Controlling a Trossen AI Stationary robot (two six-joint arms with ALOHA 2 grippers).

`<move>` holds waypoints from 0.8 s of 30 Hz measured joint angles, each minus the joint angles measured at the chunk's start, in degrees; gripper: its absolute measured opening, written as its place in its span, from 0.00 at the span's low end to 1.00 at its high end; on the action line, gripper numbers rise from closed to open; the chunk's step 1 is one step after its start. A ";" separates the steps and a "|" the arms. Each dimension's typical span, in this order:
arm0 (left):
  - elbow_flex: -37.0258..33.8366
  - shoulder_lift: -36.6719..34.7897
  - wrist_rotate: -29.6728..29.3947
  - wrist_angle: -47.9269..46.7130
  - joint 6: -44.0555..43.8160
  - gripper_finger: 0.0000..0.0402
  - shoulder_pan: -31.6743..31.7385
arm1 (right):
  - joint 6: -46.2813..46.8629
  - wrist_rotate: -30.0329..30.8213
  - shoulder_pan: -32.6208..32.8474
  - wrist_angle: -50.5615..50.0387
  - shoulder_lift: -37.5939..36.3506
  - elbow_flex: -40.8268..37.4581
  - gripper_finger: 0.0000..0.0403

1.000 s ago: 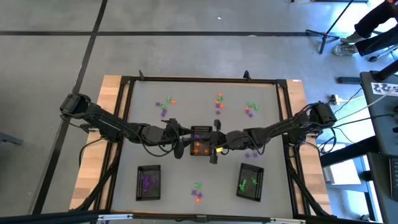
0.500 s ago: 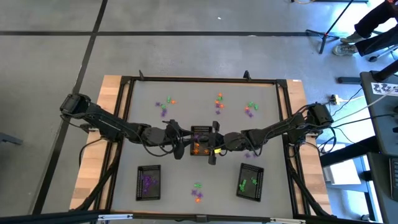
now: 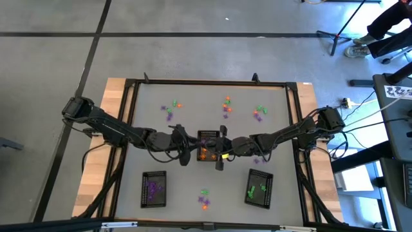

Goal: Sort Halloween decoration
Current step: Put the violet spider toy into the bottom left black bin

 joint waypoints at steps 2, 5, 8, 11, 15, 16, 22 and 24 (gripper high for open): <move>0.00 -0.02 0.48 -0.22 0.09 0.13 0.00 | -1.29 -0.68 0.01 -0.69 0.00 0.00 0.01; 0.00 -0.17 2.12 -0.48 0.90 0.04 0.06 | -2.05 -1.53 0.04 -2.37 -0.01 0.00 0.08; -0.01 -0.82 3.21 -2.09 1.69 0.01 0.37 | -1.49 -0.97 0.07 -3.01 -0.03 0.00 0.23; 0.00 -1.70 3.16 -4.61 1.64 0.01 0.88 | -1.43 1.19 0.08 -2.90 -0.07 0.00 0.40; -0.04 -2.15 4.38 -6.07 1.64 0.00 0.93 | -1.20 1.66 0.07 -2.77 -0.09 0.00 0.58; -0.04 -2.47 5.26 -6.64 1.67 0.00 0.92 | -1.20 1.68 0.07 -2.92 -0.09 0.00 0.61; -0.04 -9.52 14.63 -15.14 0.35 0.00 0.74 | -0.97 1.62 0.07 -4.14 -0.60 0.01 0.70; -0.04 -13.38 17.98 -19.23 -0.17 0.00 0.05 | -0.57 1.57 0.07 -4.71 -1.01 0.02 0.70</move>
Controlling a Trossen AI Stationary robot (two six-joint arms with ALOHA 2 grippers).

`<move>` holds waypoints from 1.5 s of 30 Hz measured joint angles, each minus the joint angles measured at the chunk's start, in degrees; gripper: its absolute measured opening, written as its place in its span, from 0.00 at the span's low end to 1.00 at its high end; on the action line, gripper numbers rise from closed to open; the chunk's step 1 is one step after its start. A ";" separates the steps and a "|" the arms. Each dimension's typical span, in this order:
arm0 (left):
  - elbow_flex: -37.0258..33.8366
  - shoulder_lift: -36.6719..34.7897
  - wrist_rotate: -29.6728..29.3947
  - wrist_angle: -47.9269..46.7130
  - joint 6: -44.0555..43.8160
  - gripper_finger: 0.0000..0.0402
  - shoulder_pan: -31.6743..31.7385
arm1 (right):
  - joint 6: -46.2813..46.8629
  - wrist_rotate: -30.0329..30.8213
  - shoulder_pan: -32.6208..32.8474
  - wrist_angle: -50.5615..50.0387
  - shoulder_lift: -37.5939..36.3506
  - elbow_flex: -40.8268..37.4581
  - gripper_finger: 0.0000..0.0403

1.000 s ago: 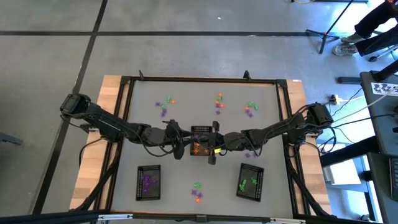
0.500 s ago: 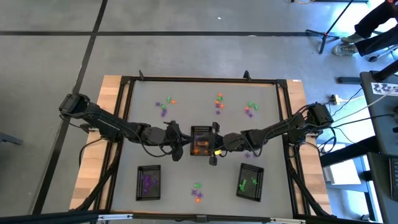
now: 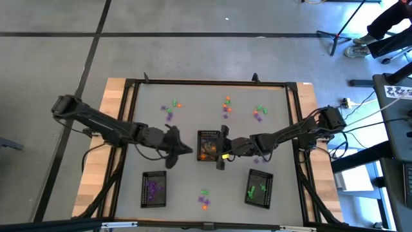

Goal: Sort Halloween decoration
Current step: Put the violet spider toy into the bottom left black bin

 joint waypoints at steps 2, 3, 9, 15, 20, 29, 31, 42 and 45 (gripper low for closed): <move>0.00 -3.77 2.78 -3.17 0.04 0.00 -1.33 | 0.09 -0.06 0.00 -0.17 -0.18 0.00 0.70; 0.04 -5.83 3.59 -4.86 0.01 0.00 -2.11 | 0.15 -0.23 0.00 -0.10 -0.20 0.00 0.70; 4.48 -13.52 -0.12 -22.79 -3.14 0.00 -9.30 | 0.17 -0.46 0.00 0.03 -0.20 0.00 0.70; 15.18 -11.31 -9.04 -44.76 -10.96 0.00 -18.27 | 0.18 -0.48 0.00 0.78 -0.20 0.00 0.70; 18.60 -7.18 -9.55 -50.46 -17.37 0.00 -24.64 | 0.21 -0.48 0.00 0.75 -0.20 0.00 0.70; 18.58 1.96 -3.76 -59.09 -33.14 0.00 -31.47 | 4.23 -7.80 0.00 2.34 -0.20 0.00 0.70; 18.58 3.36 -2.16 -59.04 -34.70 0.00 -32.57 | 4.26 -8.44 0.02 2.87 -0.20 0.00 0.70; 18.56 6.54 1.11 -58.99 -40.35 0.00 -34.58 | 4.24 -8.50 0.00 3.39 -0.20 0.00 0.70; 18.56 6.54 -0.59 -58.92 -40.33 0.00 -34.43 | 4.24 -8.48 0.00 3.39 -0.20 0.00 0.70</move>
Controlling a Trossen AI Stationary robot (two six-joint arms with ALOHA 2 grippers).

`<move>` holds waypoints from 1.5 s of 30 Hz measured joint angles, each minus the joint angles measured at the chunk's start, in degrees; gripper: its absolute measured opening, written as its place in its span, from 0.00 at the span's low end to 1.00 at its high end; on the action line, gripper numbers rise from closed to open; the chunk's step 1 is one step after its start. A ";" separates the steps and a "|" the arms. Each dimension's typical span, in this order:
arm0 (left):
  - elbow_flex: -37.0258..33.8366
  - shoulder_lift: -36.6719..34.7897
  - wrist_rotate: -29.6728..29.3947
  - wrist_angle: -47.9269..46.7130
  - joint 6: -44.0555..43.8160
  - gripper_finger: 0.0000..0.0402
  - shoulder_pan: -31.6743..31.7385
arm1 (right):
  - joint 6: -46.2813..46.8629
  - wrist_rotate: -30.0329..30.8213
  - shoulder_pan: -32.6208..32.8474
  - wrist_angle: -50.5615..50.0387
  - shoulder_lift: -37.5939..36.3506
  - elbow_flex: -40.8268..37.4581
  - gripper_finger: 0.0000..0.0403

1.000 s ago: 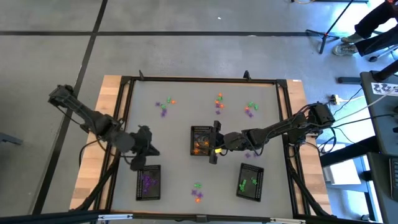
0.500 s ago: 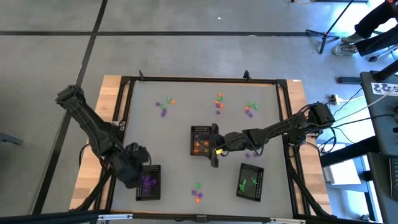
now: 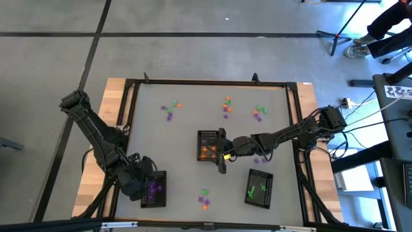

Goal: Sort Halloween decoration
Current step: Put the violet spider toy into the bottom left black bin

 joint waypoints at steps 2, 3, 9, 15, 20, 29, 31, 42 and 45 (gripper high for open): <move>0.00 0.00 -0.85 0.29 -0.01 0.03 0.11 | 0.00 -0.02 0.00 0.00 0.00 0.00 0.70; 0.00 0.00 -1.10 0.69 -0.02 0.05 0.11 | 0.00 -0.02 0.00 0.00 0.00 0.00 0.70; -0.02 0.74 -1.32 2.48 0.20 0.25 0.27 | 0.00 -0.13 0.00 0.00 0.00 0.00 0.70; -0.04 1.46 -0.91 2.15 4.25 0.40 3.41 | -0.02 -0.14 0.00 0.01 0.00 0.00 0.70; -0.04 1.33 -3.31 -0.18 9.92 0.42 10.67 | -0.13 0.29 -0.07 0.43 0.00 0.00 0.70; -0.04 1.33 -4.97 -5.83 31.22 0.42 32.38 | -0.42 0.42 -0.07 2.24 0.00 0.00 0.70; -0.04 1.33 -6.72 -5.39 35.99 0.42 38.20 | -0.42 0.42 -0.07 2.16 0.00 0.00 0.70; -0.02 5.54 -4.11 -1.57 48.16 0.42 70.33 | -0.44 0.44 -0.07 1.40 0.04 0.00 0.70; -0.02 8.70 -1.75 -0.48 49.67 0.42 74.15 | -0.44 0.44 -0.07 0.51 0.07 0.00 0.70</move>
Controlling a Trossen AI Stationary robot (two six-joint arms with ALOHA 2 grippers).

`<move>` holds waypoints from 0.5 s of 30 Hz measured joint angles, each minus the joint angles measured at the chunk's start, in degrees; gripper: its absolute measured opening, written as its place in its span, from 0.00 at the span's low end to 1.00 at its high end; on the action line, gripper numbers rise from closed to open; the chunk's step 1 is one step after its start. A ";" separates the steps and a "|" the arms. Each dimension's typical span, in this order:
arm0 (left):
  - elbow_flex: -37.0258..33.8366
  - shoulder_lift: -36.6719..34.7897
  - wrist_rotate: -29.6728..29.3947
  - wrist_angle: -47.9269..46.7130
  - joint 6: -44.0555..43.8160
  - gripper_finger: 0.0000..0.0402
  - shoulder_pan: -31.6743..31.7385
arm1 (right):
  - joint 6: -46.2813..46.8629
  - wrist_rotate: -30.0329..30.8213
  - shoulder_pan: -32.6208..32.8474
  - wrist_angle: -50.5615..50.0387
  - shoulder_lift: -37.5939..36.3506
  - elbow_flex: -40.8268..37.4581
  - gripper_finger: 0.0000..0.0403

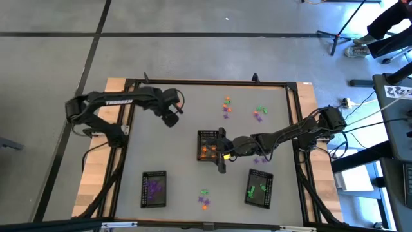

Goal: Sort Halloween decoration
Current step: Put the violet spider toy into the bottom left black bin

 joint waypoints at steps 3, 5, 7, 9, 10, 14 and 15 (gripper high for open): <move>0.00 3.82 0.90 1.81 0.25 0.42 1.42 | 0.00 0.01 0.00 -0.66 0.00 0.00 0.70; 0.00 6.53 0.90 2.98 0.25 0.42 1.61 | 0.00 0.07 0.00 -0.92 0.00 0.00 0.70; 0.00 9.39 1.00 4.83 0.25 0.42 1.59 | 0.00 0.74 0.02 -1.50 0.00 -0.01 0.70; 0.00 12.05 1.12 5.81 0.25 0.42 1.54 | 0.01 1.43 0.00 -2.46 0.00 0.00 0.70; 0.00 13.24 1.14 6.18 0.25 0.42 1.56 | 0.01 1.62 0.00 -2.70 0.00 -0.02 0.70; 0.11 16.80 1.89 6.50 0.06 0.42 2.13 | 0.00 1.64 0.00 -3.13 0.00 -0.02 0.70; 0.19 17.21 2.66 6.54 0.04 0.42 2.20 | 0.00 1.64 0.00 -3.26 0.00 -0.02 0.70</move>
